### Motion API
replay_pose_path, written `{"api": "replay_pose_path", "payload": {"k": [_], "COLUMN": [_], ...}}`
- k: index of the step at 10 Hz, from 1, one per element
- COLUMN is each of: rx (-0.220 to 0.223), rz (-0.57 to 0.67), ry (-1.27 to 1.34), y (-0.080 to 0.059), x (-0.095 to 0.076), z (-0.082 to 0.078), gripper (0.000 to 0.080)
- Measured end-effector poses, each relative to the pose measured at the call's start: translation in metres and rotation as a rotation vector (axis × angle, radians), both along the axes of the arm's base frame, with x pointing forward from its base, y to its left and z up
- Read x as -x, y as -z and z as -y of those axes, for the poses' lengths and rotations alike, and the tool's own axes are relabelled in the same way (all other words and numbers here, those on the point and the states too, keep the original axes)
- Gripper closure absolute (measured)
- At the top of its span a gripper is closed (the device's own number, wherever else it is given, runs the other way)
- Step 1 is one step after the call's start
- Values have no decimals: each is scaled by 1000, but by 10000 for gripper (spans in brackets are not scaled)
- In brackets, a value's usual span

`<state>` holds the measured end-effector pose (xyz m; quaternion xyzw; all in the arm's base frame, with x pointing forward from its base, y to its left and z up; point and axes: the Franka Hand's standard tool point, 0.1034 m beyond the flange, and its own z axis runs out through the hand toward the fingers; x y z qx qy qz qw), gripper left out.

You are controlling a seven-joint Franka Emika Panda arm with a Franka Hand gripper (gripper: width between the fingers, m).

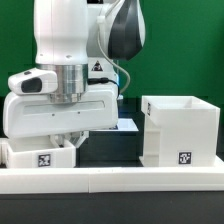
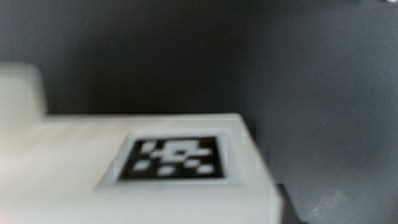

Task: Assemble drawer

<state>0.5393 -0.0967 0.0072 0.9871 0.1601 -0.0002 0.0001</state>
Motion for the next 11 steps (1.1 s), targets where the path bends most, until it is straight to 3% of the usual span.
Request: {"api": "replay_pose_path", "payload": {"k": [4,7,11], "rx": [0,7,-6], "rz": [0,-18,-50], "ry": [0,-182,-268], "y": [0,-12,-9], "x": [0,7,15], "z": [0,-10,-6], "gripper": [758,758,758]}}
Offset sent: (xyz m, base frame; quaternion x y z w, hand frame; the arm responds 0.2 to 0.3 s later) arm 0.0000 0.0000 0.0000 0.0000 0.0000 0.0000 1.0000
